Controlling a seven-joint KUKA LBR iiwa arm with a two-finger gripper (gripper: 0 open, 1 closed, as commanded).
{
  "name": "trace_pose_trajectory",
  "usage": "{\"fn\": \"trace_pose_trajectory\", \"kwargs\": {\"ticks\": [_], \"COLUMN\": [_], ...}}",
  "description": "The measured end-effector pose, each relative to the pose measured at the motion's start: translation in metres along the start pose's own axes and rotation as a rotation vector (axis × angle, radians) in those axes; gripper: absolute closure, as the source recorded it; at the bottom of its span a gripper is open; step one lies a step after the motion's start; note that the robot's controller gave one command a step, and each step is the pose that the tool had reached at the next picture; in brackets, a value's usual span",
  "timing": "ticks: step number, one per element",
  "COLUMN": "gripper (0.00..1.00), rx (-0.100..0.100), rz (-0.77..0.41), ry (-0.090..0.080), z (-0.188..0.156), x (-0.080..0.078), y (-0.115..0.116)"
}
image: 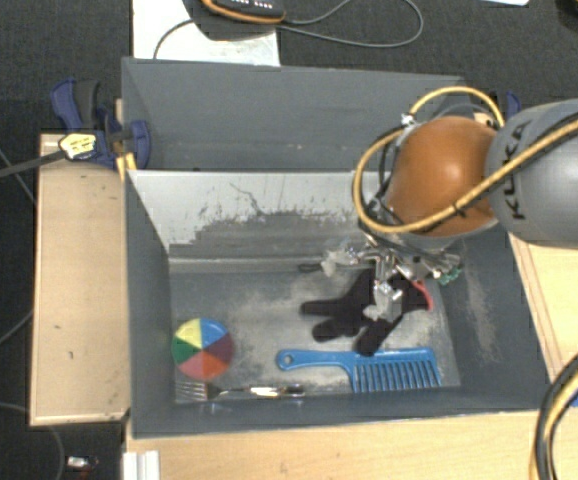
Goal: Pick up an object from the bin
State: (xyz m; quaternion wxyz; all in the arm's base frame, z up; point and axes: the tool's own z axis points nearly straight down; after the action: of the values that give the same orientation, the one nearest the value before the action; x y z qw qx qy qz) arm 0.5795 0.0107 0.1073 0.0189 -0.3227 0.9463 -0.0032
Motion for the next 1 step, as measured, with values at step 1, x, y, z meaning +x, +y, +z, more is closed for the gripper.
{"fn": "trace_pose_trajectory", "kwargs": {"ticks": [1], "gripper": [0.00], "rx": [0.001], "rz": [0.124], "ry": [-0.005], "z": [0.0241], "x": [0.0088], "y": [0.0037]}}
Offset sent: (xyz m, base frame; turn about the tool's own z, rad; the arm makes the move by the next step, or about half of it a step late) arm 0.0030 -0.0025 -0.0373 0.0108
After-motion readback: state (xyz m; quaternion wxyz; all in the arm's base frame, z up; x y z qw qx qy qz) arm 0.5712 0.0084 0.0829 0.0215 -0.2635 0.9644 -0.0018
